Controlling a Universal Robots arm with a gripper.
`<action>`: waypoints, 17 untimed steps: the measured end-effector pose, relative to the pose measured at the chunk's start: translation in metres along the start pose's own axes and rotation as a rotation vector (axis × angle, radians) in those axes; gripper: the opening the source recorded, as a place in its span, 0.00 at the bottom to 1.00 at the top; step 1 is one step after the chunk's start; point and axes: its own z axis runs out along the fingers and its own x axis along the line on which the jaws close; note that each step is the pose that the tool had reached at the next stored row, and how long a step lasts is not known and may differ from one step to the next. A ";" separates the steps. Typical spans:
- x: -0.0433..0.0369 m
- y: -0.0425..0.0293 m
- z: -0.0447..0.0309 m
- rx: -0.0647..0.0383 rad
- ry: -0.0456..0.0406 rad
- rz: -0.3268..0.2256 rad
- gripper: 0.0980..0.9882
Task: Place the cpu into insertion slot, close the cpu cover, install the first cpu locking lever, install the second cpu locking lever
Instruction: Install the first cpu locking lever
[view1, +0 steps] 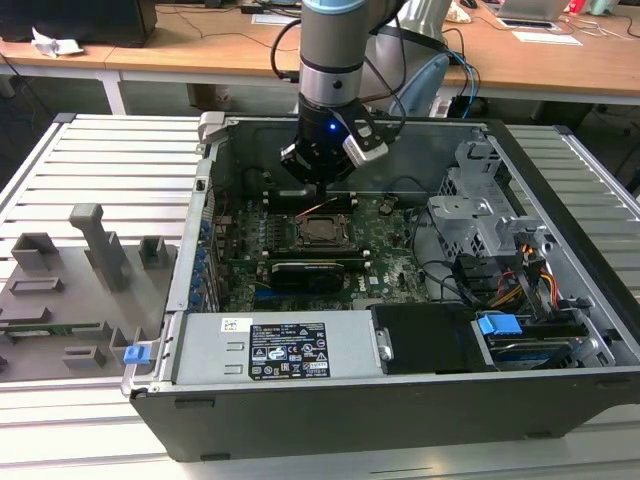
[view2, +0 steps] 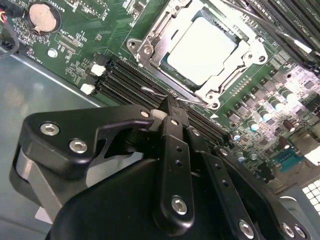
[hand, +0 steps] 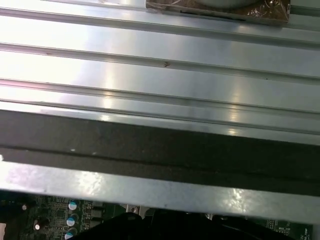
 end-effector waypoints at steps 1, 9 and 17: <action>-0.0003 0.0002 0.0005 0.000 0.0000 0.000 0.01; -0.0059 -0.0004 0.0049 0.000 0.0000 0.000 0.01; -0.0125 -0.0008 0.0113 0.000 0.0000 0.000 0.01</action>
